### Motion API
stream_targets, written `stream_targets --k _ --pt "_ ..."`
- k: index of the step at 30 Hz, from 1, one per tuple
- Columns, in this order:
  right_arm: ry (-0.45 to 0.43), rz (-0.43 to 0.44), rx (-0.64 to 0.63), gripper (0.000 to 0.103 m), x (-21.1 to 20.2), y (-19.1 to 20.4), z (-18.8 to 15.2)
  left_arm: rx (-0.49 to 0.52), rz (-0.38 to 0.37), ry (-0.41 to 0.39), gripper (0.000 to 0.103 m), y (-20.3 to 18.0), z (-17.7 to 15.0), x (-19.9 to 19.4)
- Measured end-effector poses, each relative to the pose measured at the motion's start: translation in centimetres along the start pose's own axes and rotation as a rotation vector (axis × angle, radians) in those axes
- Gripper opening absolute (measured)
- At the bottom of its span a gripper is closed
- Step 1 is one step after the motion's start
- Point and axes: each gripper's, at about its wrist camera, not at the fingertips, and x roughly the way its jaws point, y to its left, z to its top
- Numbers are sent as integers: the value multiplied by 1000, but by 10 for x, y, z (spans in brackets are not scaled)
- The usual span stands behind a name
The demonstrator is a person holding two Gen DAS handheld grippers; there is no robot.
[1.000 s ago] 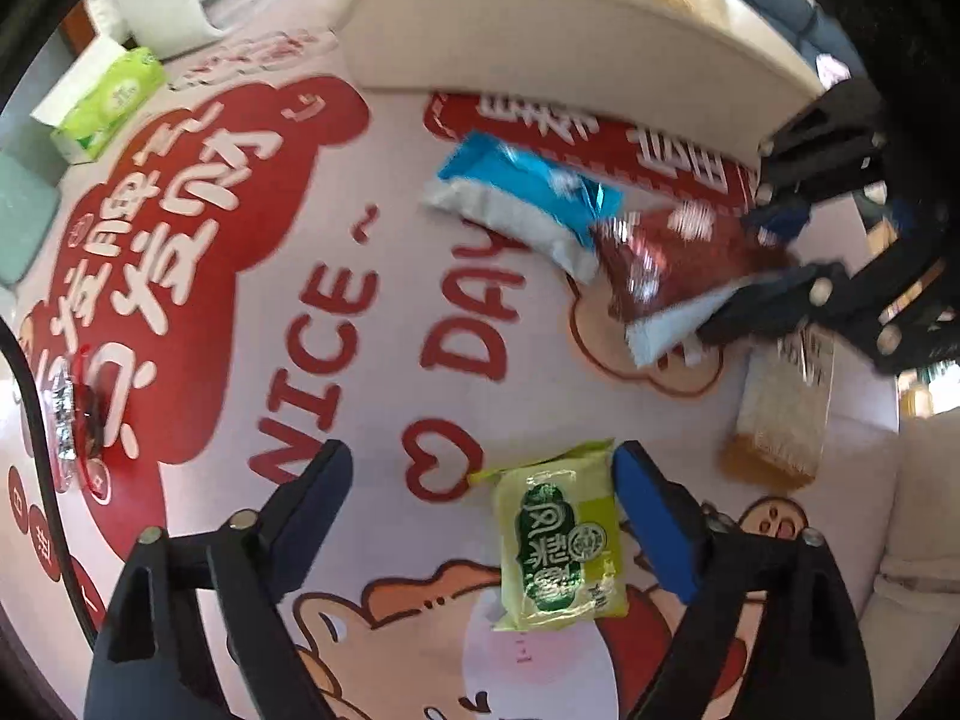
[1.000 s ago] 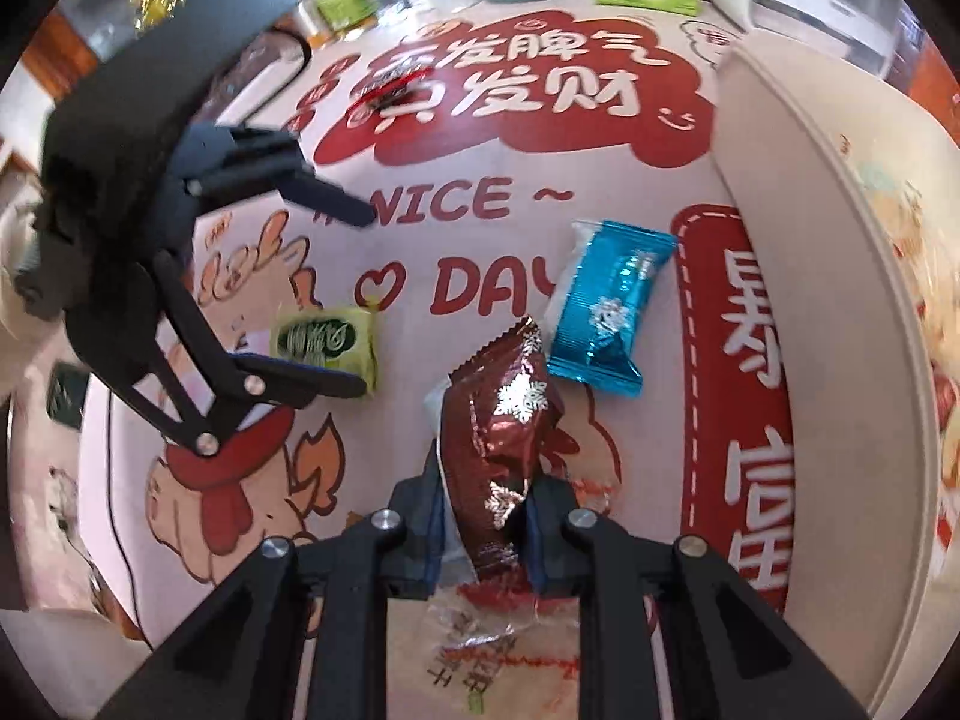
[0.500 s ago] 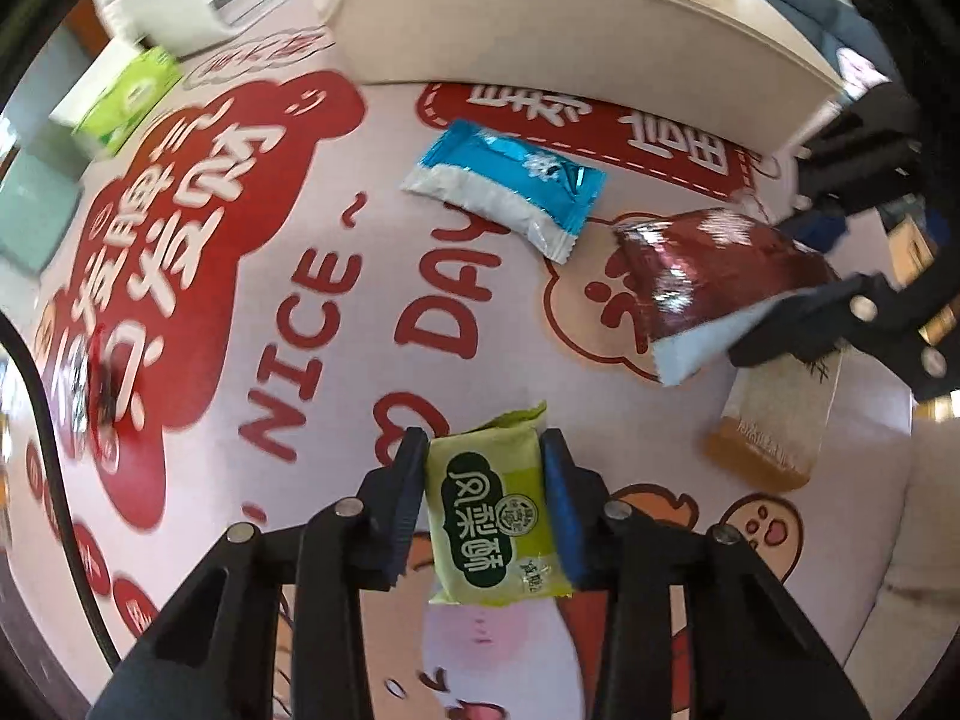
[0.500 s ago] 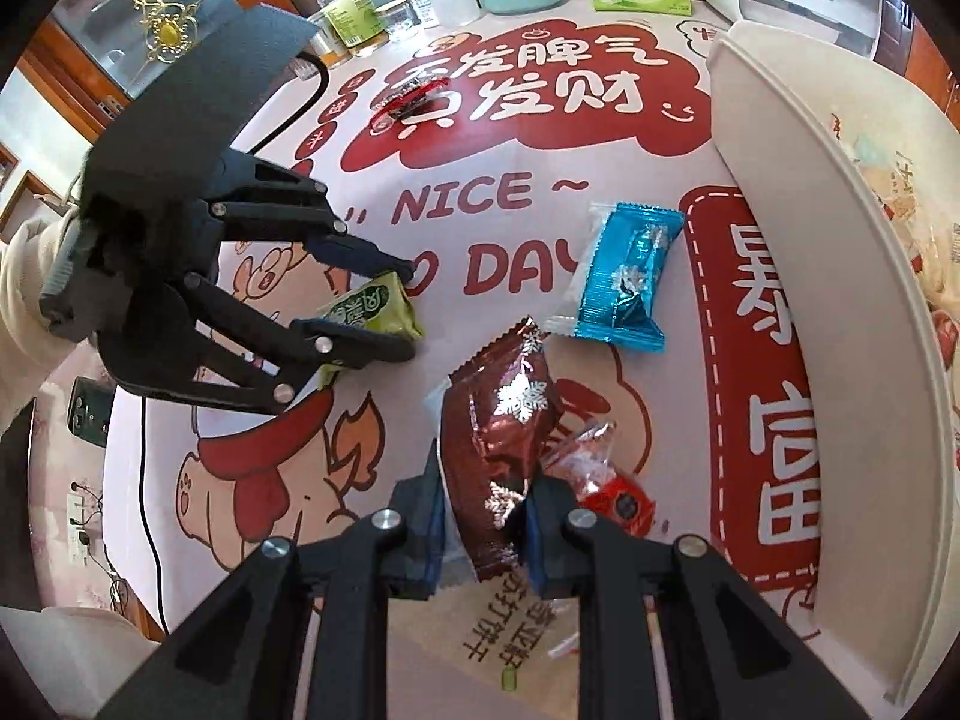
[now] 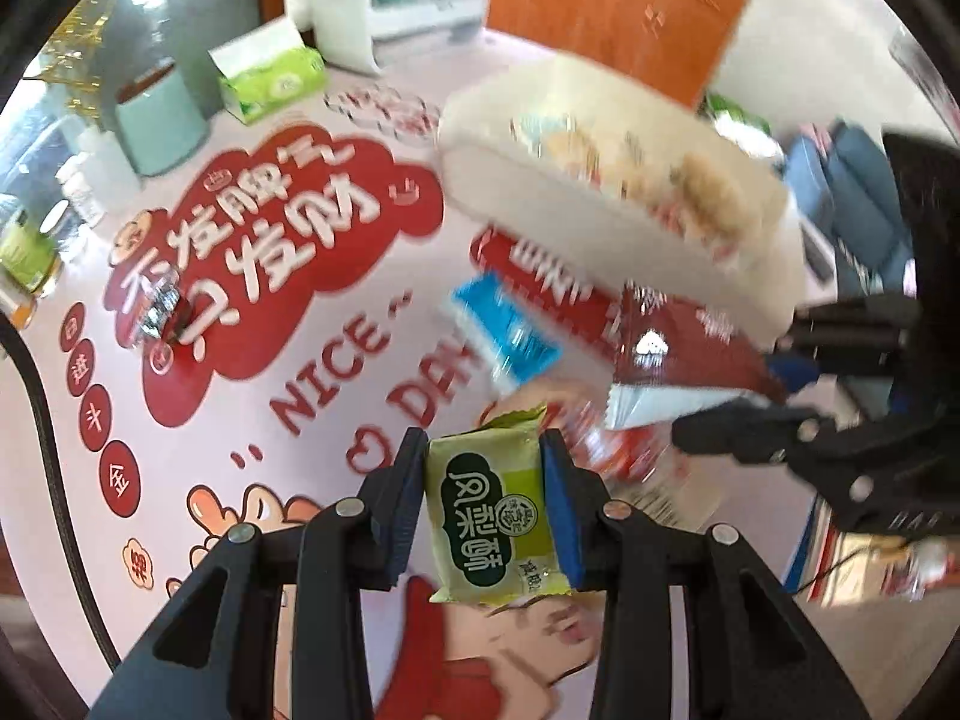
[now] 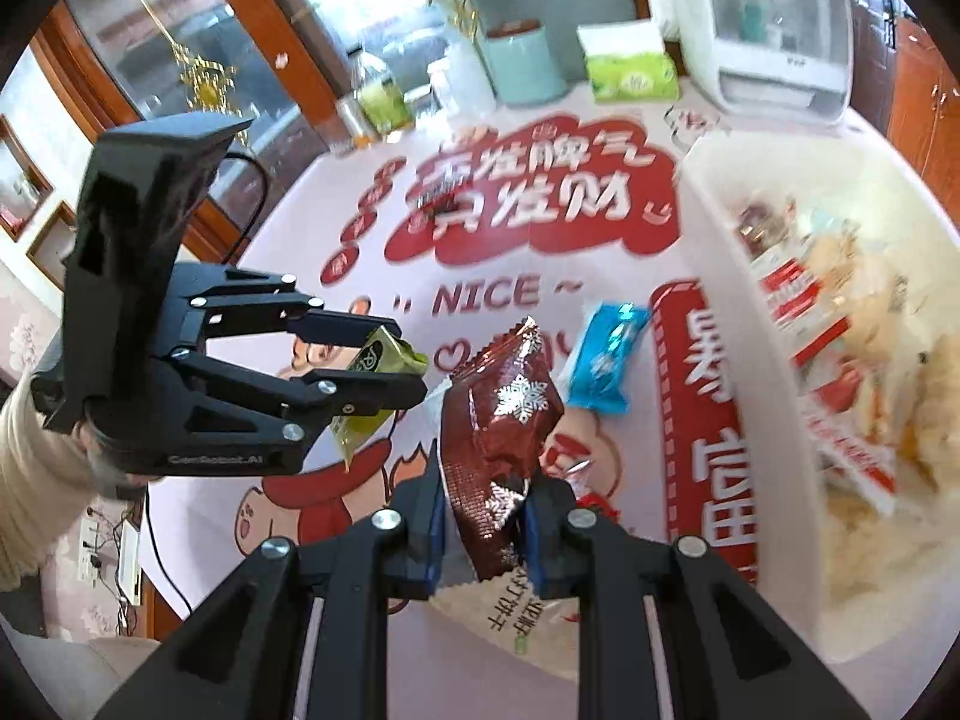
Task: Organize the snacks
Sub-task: 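Carry both packs into the white tray and open both tools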
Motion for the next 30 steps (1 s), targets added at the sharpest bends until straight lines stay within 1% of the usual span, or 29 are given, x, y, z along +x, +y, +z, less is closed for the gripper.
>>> stream_targets --k 4,7,8,10,12,15,18,19,24,26,30 --pt "-57 -15 13 21 -32 -17 4 -63 3 -48 36 -20 36 -12" --pt "-82 -77 32 21 -54 -37 6 -95 11 -69 36 -42 63 -10" --pt "-87 -108 41 21 -61 -46 7 -102 26 -63 36 -49 72 -6" --pt "-97 -153 66 21 -71 -65 8 -129 68 -22 36 -65 91 13" --pt "-103 -201 106 21 -83 -90 9 -157 75 1 36 -75 102 27" --pt "-113 -270 155 21 -97 -129 10 -196 98 7 36 -93 122 45" --pt "-126 -316 188 21 -110 -163 10 -233 132 -2 36 -110 144 58" --pt "-128 -320 201 21 -114 -176 10 -240 143 -6 36 -114 150 62" --pt "-123 -303 229 21 -122 -211 13 -274 211 -19 36 -134 179 75" --pt "-124 -292 234 21 -124 -220 16 -279 239 -21 36 -140 188 79" --pt "-120 -287 229 21 -123 -229 19 -284 272 -14 36 -143 198 86"
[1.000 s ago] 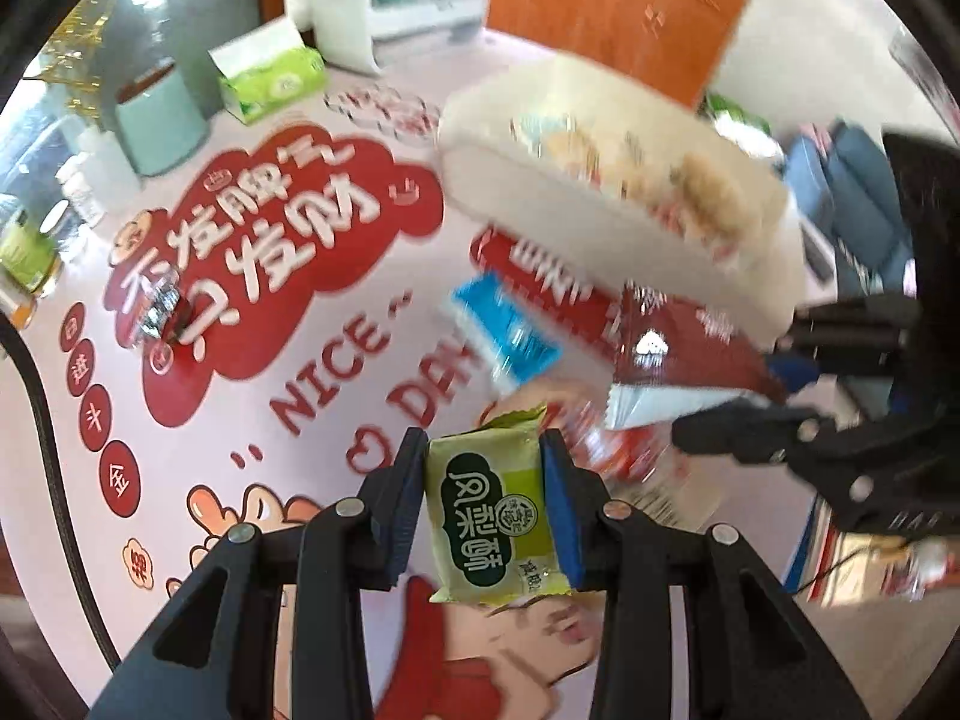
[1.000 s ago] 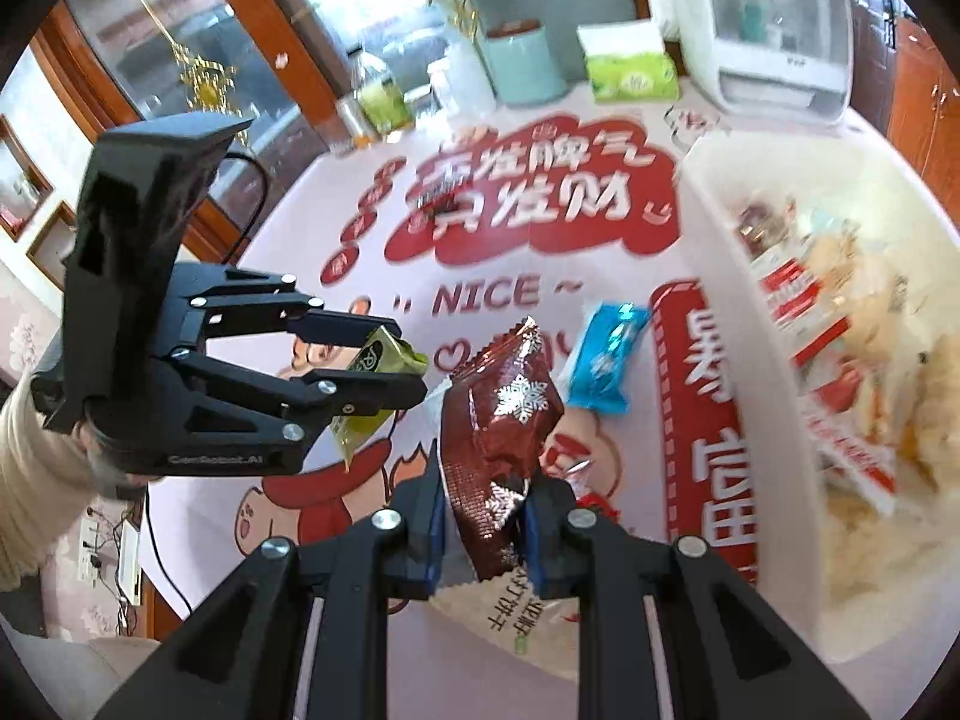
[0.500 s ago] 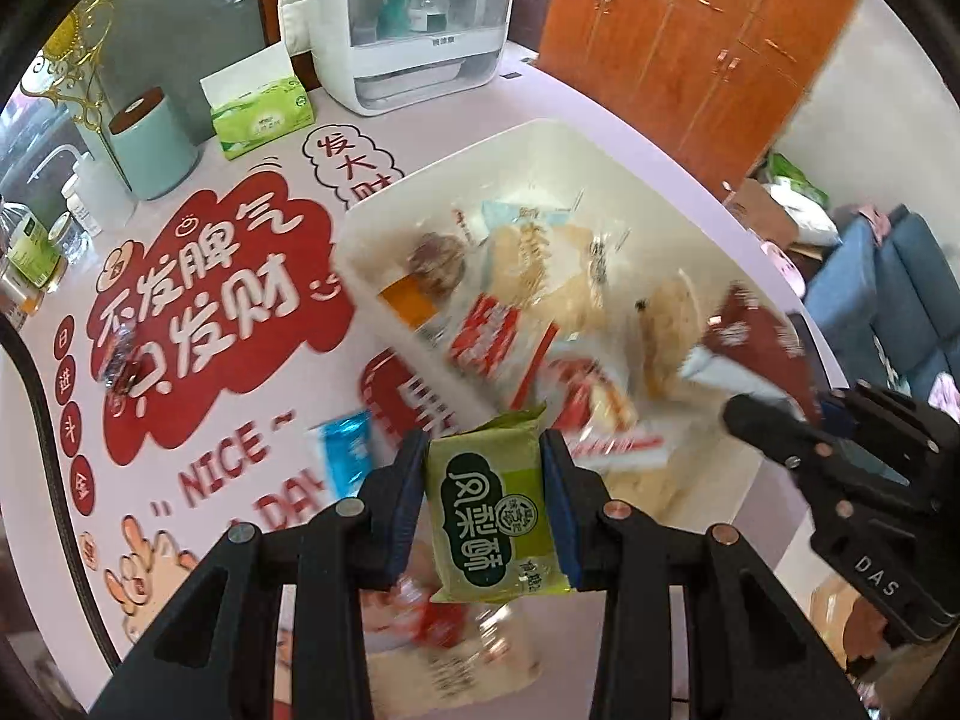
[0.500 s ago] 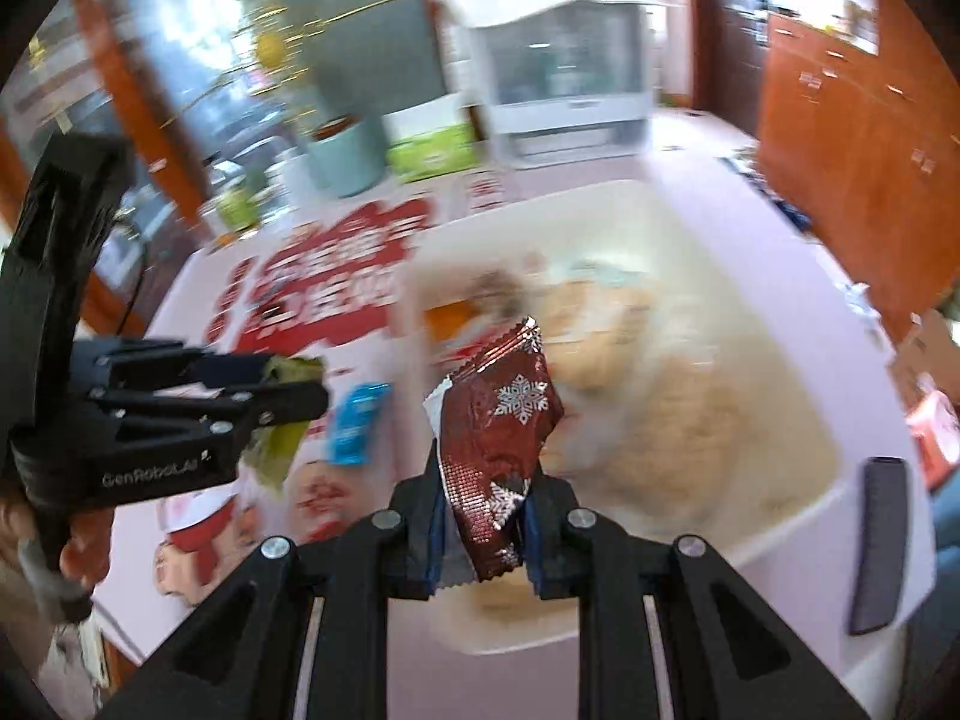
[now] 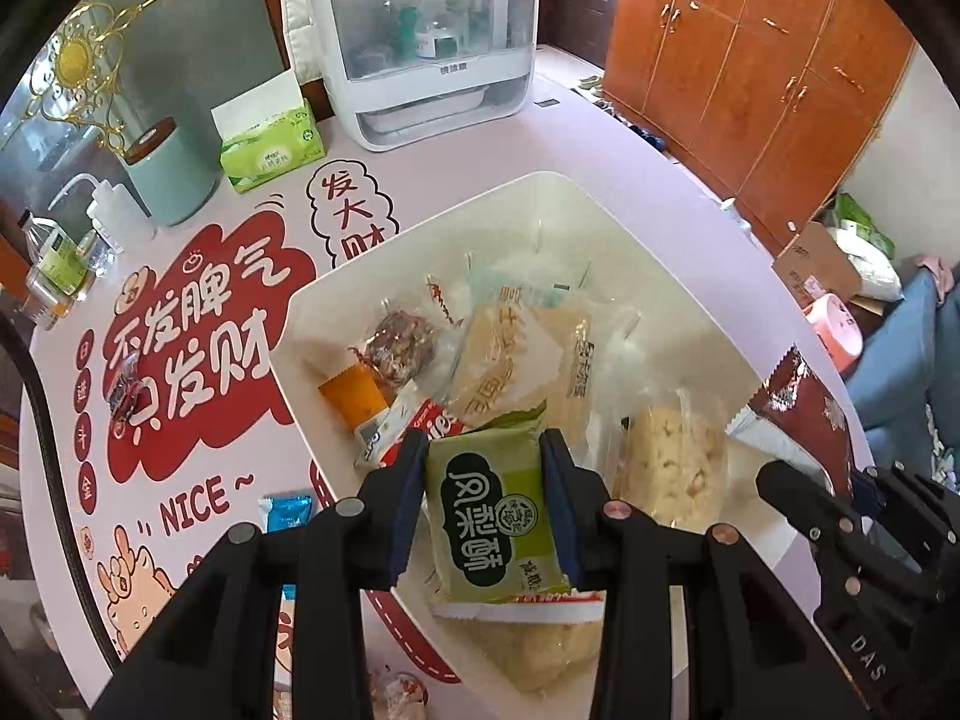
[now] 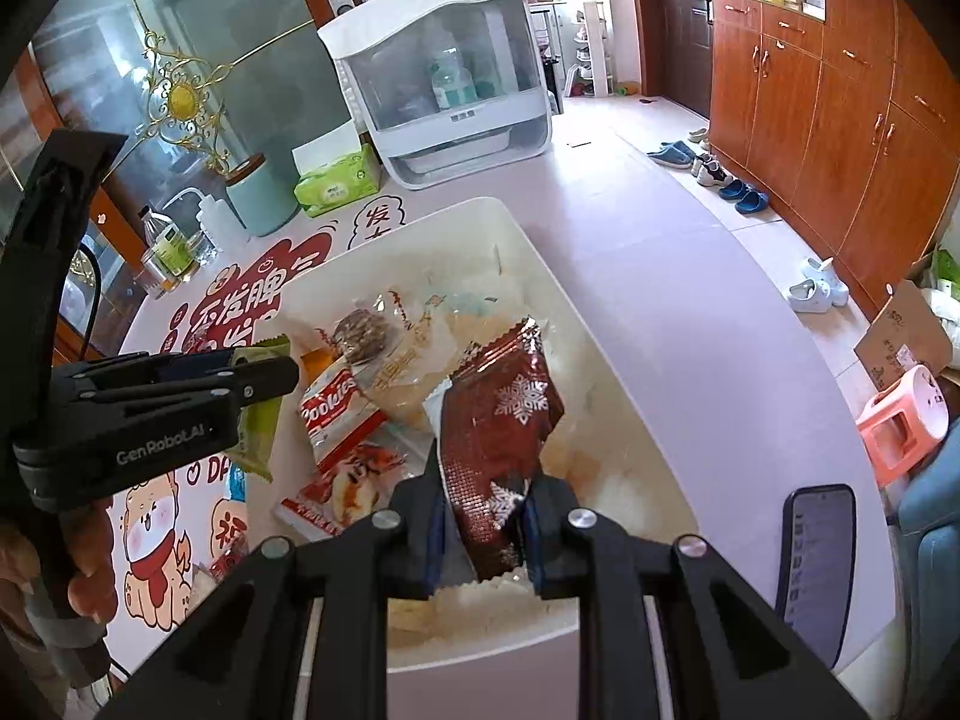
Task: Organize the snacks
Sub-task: 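Carry both packs into the white tray and open both tools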
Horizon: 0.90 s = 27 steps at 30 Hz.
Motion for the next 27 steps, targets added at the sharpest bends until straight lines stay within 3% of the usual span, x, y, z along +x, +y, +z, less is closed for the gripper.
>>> stream_targets --k 8,9,10,12,13,16,27 --pt "34 24 -6 24 11 -9 6 -8 54 15 38 -5 6 8" --pt "37 25 -7 24 12 -9 6 -6 59 16 46 -6 6 8" --pt "42 25 -9 26 14 -9 7 -3 64 16 64 -7 5 7" --pt "55 33 -14 33 15 -9 7 7 100 -1 87 -10 3 3" --pt "61 39 -13 38 16 -10 7 14 117 -17 91 -11 1 1" --pt "66 44 -13 46 17 -12 4 48 149 -27 91 -14 -3 -2" --pt "97 58 -11 46 19 -13 -8 66 189 -23 91 -11 -32 -14"
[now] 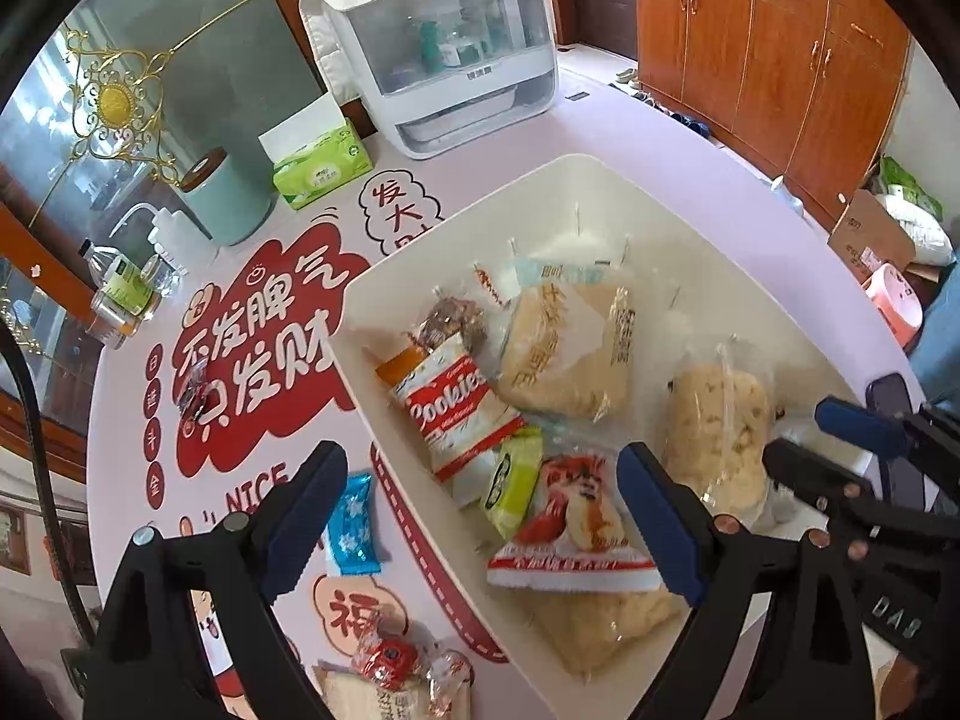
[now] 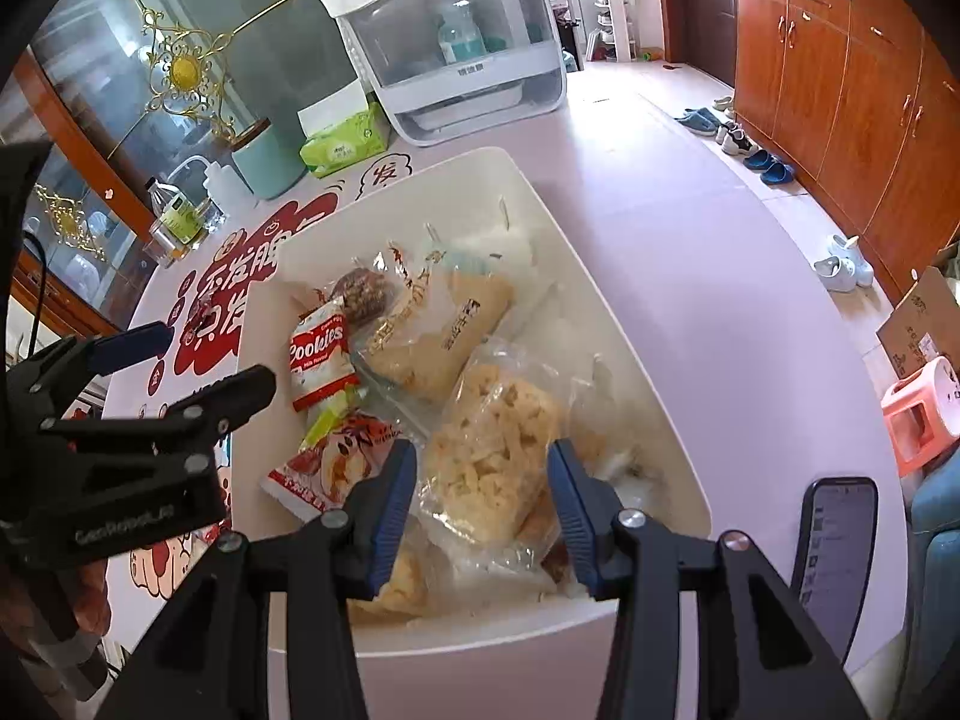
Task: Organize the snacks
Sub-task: 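Carry both packs into the white tray and open both tools, then grasp the red jujube bag with the left tool while the right tool grasps the blue candy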
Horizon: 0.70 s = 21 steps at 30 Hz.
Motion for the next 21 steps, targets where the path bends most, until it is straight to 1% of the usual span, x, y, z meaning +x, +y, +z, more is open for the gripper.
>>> stream_targets --k 5,10,14,18,19,21 --pt "-6 14 17 46 -4 0 -4 -14 7 12 91 12 -14 -12" --pt "-28 13 27 46 -12 2 -4 -25 37 1 91 45 -24 -37" --pt "-57 15 17 46 -23 13 4 -35 94 -20 91 86 -26 -66" --pt "-101 -1 -35 46 -36 39 19 -52 159 -49 92 140 -20 -101" --pt "-115 -5 -57 46 -39 49 26 -34 211 -68 93 152 -18 -109" --pt "-139 -12 -90 46 -44 67 38 -38 241 -86 95 181 -12 -125"
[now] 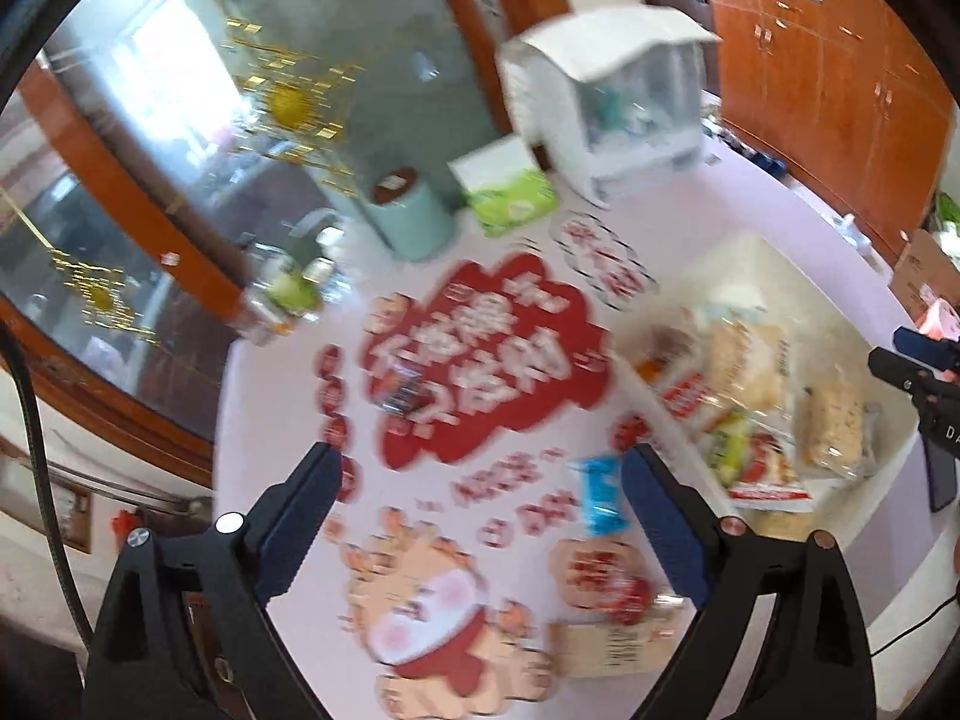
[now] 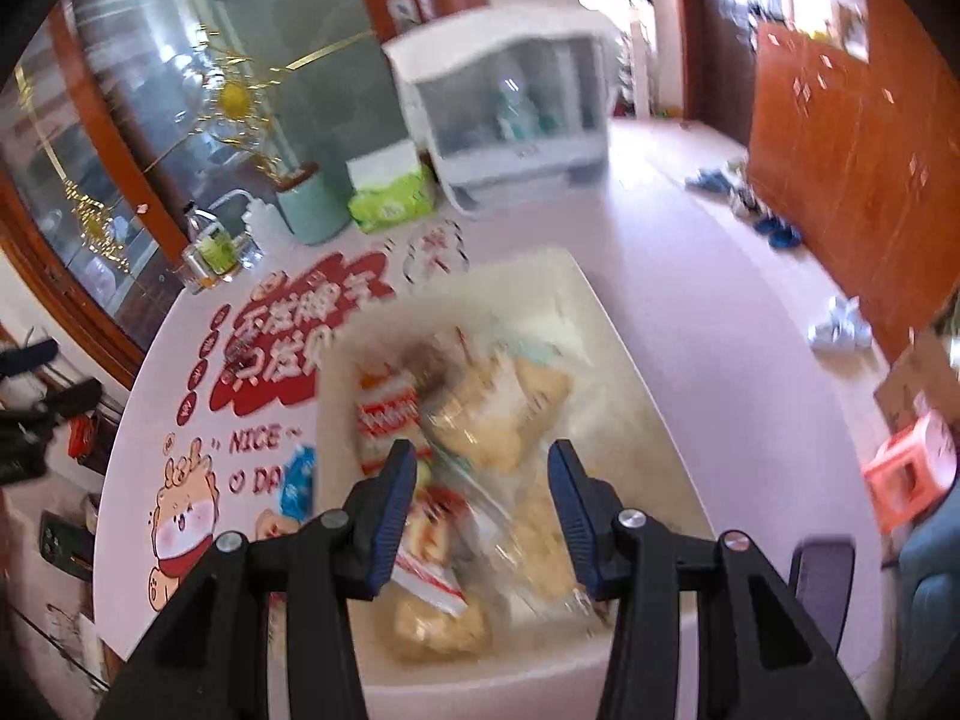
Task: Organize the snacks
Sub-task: 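Grasp the red jujube bag with the left tool while the right tool grasps the blue candy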
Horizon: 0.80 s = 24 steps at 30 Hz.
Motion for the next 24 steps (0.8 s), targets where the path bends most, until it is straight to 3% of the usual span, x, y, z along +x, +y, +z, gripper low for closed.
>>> stream_targets --k 7,11,14,19,24 --pt "-28 55 -80 46 -4 82 68 8 102 -42 98 102 21 3" --pt "-23 72 -119 51 7 136 106 29 116 -42 99 149 31 34" --pt "13 66 -107 52 31 166 125 59 81 -2 100 175 41 78" --pt "155 53 -58 52 88 198 119 57 -2 84 99 187 44 161" --pt "325 17 -8 52 143 209 71 -38 -114 193 99 183 33 260"
